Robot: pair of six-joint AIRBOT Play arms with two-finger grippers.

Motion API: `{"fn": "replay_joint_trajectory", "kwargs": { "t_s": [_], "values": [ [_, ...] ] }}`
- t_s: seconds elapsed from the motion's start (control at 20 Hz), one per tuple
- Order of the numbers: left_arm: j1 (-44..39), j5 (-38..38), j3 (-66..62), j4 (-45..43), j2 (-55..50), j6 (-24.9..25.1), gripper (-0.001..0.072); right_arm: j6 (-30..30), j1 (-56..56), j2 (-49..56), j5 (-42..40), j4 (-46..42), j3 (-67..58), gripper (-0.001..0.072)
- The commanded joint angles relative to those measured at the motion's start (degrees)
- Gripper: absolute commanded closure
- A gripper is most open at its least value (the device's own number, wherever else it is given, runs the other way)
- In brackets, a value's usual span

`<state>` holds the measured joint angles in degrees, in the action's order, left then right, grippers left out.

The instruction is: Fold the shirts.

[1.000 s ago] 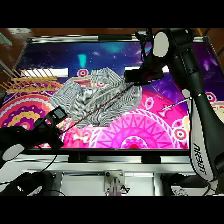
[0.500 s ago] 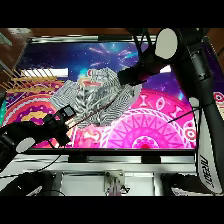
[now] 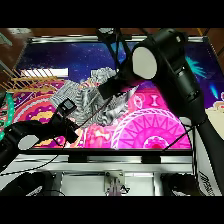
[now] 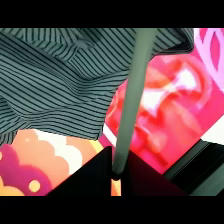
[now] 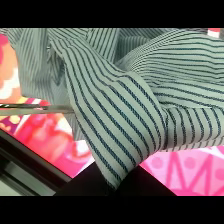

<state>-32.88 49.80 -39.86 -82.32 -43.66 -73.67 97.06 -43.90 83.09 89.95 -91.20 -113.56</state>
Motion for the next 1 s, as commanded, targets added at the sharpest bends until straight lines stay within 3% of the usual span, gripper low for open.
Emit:
{"fn": "replay_joint_trajectory", "kwargs": {
  "t_s": [0.0, 0.15, 0.2, 0.25, 0.3, 0.45, 0.6, 0.65, 0.7, 0.75, 0.85, 0.9, 0.95],
  "values": [
    [0.0, -3.1, 0.0, 2.9, -1.6, -0.6, 0.0652, 3.9, -3.2, -0.1, 0.1, 0.2, 0.0, 0.0637],
    [0.0, -4.4, 0.0, 2.8, -2.4, -0.6, 0.0652, 7.3, -4.1, 0.6, 2.5, -0.5, 0.0, 0.0634],
    [0.1, -4.5, 0.0, 2.8, -2.0, -0.6, 0.0652, 8.5, -4.1, 0.9, 4.0, -2.5, 0.0, 0.0502],
    [0.1, -4.4, 0.0, 2.6, -1.6, -0.6, 0.0652, 8.5, -4.1, 0.9, 4.8, -5.2, 0.0, 0.0219],
    [0.1, -4.2, 0.0, 2.5, -1.2, -0.5, 0.0652, 8.0, -4.1, 0.7, 5.2, -8.1, 0.0, 0.0128],
    [0.1, -4.2, 0.0, 2.2, -1.1, -0.5, 0.0652, 6.1, 0.3, -2.0, 4.8, -8.8, 0.0, 0.0128],
    [0.1, -4.2, 0.0, 2.2, -1.1, 0.3, 0.0652, 3.0, 11.8, -6.5, 2.7, -6.7, 0.0, 0.0132],
    [0.1, -4.2, 0.0, 2.2, -1.0, 0.8, 0.0652, 0.0, 16.6, -7.2, 1.6, -6.4, 0.0, 0.0195],
    [0.1, -4.2, -0.1, 2.2, -1.0, 1.0, 0.0652, -4.9, 21.6, -7.2, 0.5, -6.4, 0.0, 0.0275],
    [0.1, -4.2, -0.3, 2.2, -1.0, 1.2, 0.0652, -12.2, 25.6, -6.6, -0.3, -6.4, 0.0, 0.0250],
    [0.1, -4.2, -0.9, 2.2, -1.0, 2.1, 0.0652, -39.7, 30.4, -4.5, -1.2, -4.0, 0.0, 0.0247],
    [0.1, -3.9, -1.2, 2.2, -1.1, 2.4, 0.0652, -53.4, 31.9, -3.4, -2.1, 1.3, 0.0, 0.0133],
    [0.1, -3.4, -1.4, 2.1, -1.1, 2.6, 0.0652, -64.7, 33.0, -2.1, -2.9, 7.2, 0.0, 0.0067]
  ]
}}
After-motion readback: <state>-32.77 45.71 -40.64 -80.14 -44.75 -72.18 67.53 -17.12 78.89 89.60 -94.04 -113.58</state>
